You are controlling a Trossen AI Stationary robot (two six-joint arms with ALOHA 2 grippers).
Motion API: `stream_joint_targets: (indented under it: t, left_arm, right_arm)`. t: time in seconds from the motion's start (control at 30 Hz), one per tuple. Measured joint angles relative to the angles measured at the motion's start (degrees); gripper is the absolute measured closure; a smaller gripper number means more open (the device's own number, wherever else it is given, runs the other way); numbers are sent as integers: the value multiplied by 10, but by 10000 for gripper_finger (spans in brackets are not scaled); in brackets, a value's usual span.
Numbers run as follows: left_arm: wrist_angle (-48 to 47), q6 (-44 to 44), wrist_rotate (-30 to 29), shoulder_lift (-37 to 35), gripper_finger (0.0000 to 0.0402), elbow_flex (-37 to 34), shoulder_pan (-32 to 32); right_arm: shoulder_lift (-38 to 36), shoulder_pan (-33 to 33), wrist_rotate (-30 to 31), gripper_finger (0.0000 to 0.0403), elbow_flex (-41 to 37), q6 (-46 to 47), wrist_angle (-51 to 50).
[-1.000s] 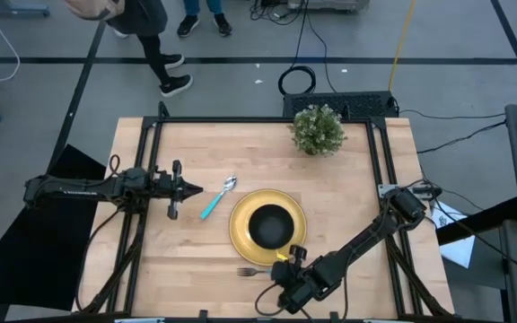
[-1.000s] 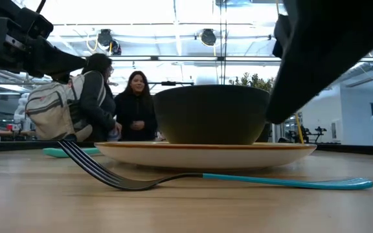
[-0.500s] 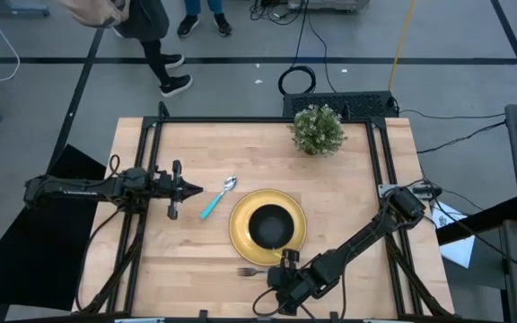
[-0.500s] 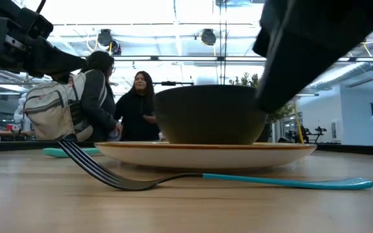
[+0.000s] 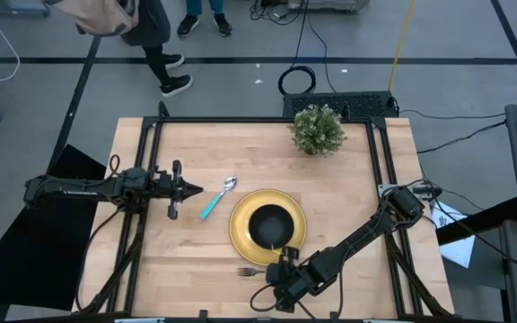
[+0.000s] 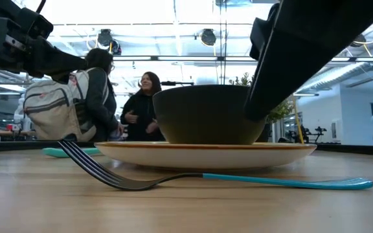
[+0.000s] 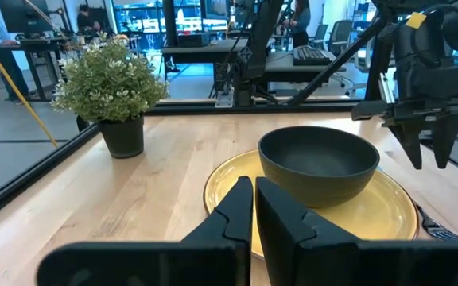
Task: Set table place
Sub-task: Put the blue fork to the right of the black bowl on the yellow plate
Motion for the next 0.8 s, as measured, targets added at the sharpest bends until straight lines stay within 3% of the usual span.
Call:
stream_joint_targets:
  t: [0.8]
  left_arm:
    - [-11, 5, -2, 0, 378, 0, 0]
  right_arm:
    - [40, -12, -23, 268, -1, 18, -20]
